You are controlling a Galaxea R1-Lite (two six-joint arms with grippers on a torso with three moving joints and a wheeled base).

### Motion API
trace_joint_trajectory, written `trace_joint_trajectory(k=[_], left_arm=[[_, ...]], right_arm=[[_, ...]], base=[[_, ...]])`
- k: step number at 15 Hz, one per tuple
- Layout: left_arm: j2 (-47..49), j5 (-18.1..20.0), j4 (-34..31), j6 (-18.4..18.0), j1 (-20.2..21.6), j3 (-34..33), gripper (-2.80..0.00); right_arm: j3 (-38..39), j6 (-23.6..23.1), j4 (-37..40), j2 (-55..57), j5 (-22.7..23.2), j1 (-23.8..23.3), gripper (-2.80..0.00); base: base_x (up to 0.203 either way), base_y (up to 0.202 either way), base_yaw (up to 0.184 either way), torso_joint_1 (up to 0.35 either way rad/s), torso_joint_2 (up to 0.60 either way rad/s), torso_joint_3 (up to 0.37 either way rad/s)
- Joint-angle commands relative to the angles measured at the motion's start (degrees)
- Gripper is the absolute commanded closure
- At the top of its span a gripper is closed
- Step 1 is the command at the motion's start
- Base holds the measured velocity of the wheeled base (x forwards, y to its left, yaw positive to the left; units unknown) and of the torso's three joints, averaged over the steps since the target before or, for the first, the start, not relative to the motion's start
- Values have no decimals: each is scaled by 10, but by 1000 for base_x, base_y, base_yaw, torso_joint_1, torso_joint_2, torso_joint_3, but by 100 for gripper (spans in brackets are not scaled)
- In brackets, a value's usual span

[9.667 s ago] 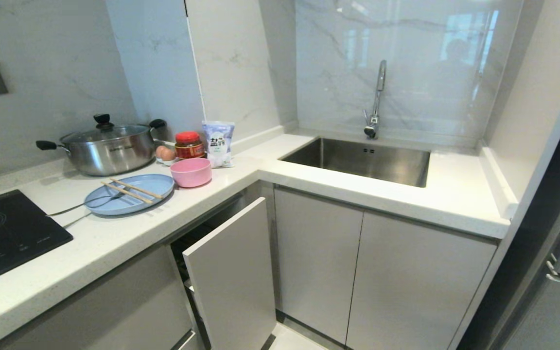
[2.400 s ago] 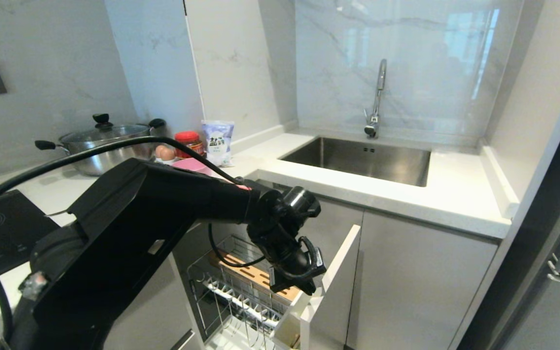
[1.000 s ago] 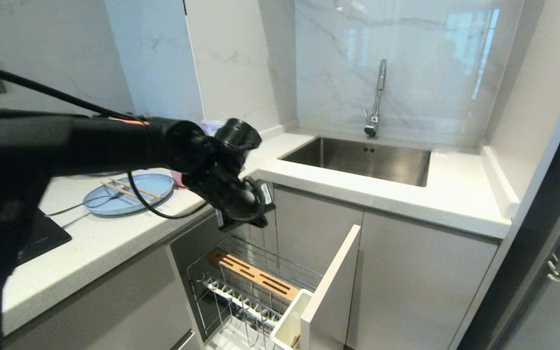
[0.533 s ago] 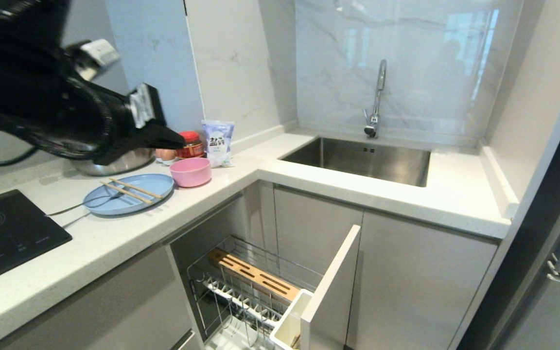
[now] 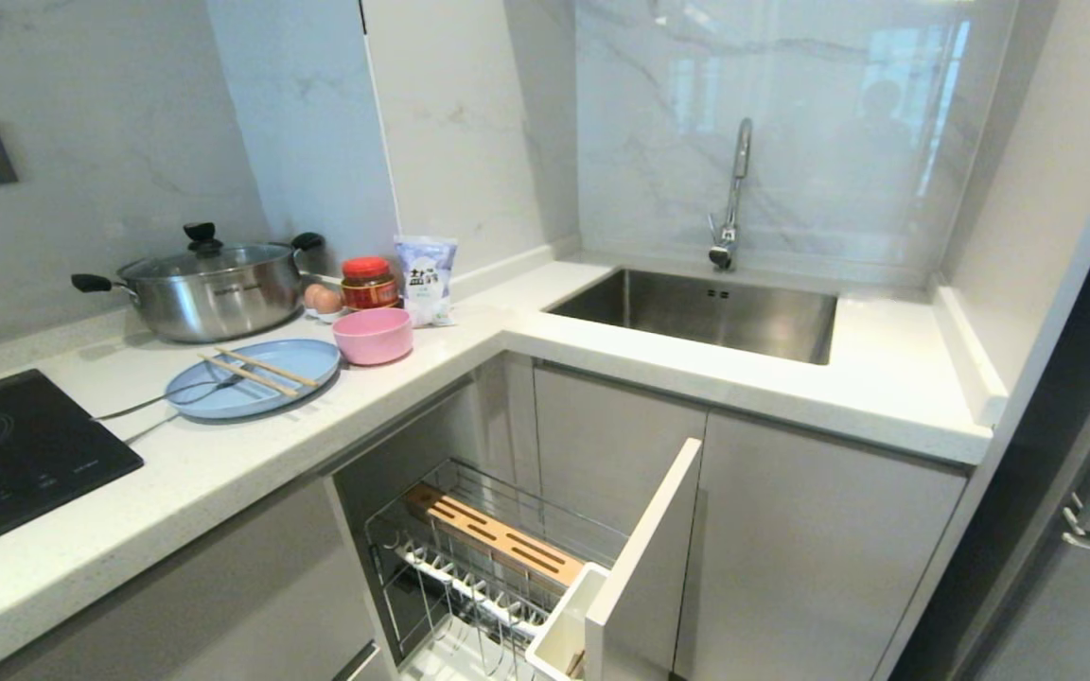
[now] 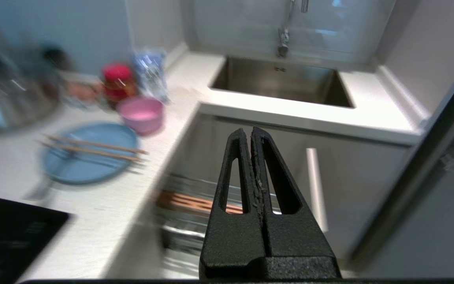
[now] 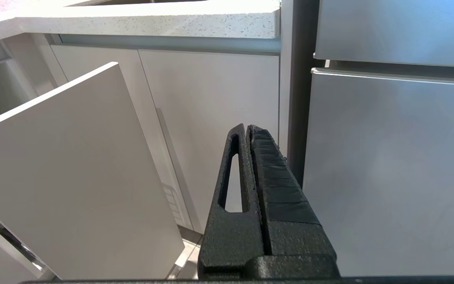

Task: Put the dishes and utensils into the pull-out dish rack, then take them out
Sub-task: Pick up the chopsticks and place it in the cupboard

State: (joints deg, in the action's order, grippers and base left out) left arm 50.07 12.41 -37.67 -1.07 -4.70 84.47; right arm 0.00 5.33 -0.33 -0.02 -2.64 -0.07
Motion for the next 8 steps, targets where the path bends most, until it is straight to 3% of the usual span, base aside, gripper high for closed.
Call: trace_joint_trajectory(k=[1, 2, 4, 6, 8], left_arm=[[-156, 10, 0, -152, 35, -87, 0], [-204, 4, 2, -205, 39, -141, 0], [-277, -16, 25, -262, 43, -252, 0], [-349, -35, 61, -277, 44, -367, 0], [-404, -53, 108, -251, 46, -468, 0]], right_arm=[[0, 0, 0, -2, -1, 0, 0], [0, 0, 0, -2, 0, 0, 0], [0, 0, 0, -2, 0, 1, 0], [0, 0, 0, -2, 0, 0, 0], [0, 0, 0, -2, 0, 1, 0]], base=[[0, 0, 0, 0, 0, 0], [0, 0, 0, 0, 0, 0], [0, 0, 0, 0, 0, 0], [0, 0, 0, 0, 0, 0], [0, 0, 0, 0, 0, 0]])
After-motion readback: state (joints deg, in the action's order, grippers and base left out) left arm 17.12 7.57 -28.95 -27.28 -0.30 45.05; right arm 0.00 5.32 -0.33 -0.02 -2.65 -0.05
